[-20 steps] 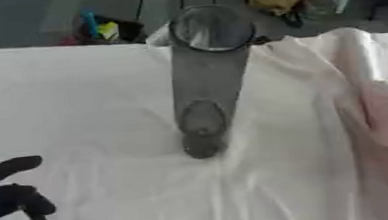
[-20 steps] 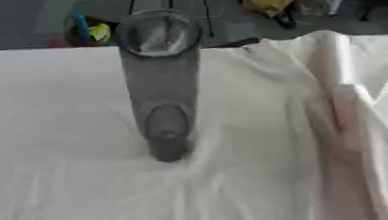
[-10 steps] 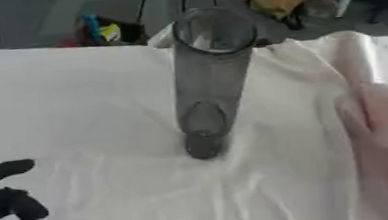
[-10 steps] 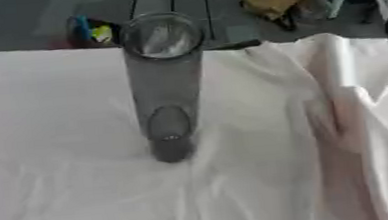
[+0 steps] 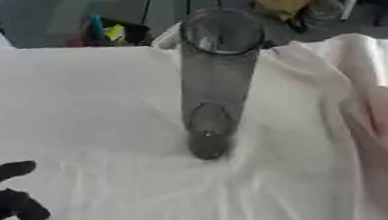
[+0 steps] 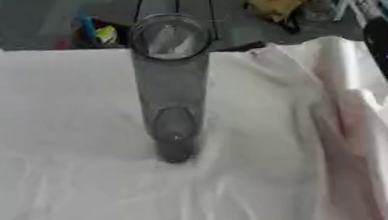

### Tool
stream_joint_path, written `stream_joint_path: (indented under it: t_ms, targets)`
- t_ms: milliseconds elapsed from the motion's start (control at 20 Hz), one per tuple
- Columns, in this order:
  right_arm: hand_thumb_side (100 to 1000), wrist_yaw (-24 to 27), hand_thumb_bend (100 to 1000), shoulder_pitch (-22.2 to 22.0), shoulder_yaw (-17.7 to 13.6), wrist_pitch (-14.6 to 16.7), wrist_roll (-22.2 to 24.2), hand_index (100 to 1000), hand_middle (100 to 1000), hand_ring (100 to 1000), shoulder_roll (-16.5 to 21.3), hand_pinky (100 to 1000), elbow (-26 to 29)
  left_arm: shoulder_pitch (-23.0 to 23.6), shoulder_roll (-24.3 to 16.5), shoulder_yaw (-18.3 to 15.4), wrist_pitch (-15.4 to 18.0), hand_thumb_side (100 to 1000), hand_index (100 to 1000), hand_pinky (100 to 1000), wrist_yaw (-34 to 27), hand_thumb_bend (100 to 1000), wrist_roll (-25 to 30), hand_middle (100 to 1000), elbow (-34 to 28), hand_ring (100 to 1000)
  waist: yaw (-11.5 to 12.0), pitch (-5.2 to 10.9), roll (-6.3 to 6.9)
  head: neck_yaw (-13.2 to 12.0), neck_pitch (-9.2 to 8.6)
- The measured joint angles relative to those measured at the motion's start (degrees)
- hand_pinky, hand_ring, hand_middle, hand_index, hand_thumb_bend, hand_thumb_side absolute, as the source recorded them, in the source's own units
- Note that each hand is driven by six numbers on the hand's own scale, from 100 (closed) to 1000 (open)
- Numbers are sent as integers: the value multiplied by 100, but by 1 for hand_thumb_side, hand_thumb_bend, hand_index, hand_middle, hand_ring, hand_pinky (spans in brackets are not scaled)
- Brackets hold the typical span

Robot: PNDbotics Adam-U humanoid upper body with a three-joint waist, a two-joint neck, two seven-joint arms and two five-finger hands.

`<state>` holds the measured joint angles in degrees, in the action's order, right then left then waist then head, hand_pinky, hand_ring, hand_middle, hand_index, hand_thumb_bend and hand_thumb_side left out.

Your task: Arrange flowers into the vase.

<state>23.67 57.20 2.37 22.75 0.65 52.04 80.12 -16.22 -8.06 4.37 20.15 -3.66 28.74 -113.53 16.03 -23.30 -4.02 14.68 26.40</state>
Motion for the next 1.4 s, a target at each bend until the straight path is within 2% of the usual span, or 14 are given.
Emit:
stream_joint_path:
  t_ms: [300, 650, 1150, 1400]
  targets:
    - [606, -261, 100, 28, 128, -268, 245, 100, 100, 424, -38, 100, 158, -5, 0, 1, 15, 988, 767, 412, -29, 100, 15, 837, 0, 572, 50, 4, 0, 138, -154]
    - [608, -431, 100, 67, 220, -357, 393, 100, 100, 417, -106, 100, 205, -7, 0, 30, 24, 989, 767, 412, -34, 100, 24, 838, 0, 573, 62, 4, 0, 254, -481]
    - [621, -424, 100, 312, 328, -518, 535, 100, 100, 395, -381, 100, 209, -28, 0, 37, 11, 989, 767, 412, -43, 100, 62, 839, 0, 574, 94, 23, 0, 280, -536]
    - [622, -249, 100, 466, 346, -752, 603, 100, 100, 386, -541, 100, 212, -28, 0, 53, -10, 990, 766, 412, -53, 100, 83, 839, 0, 574, 93, 37, 0, 274, -514]
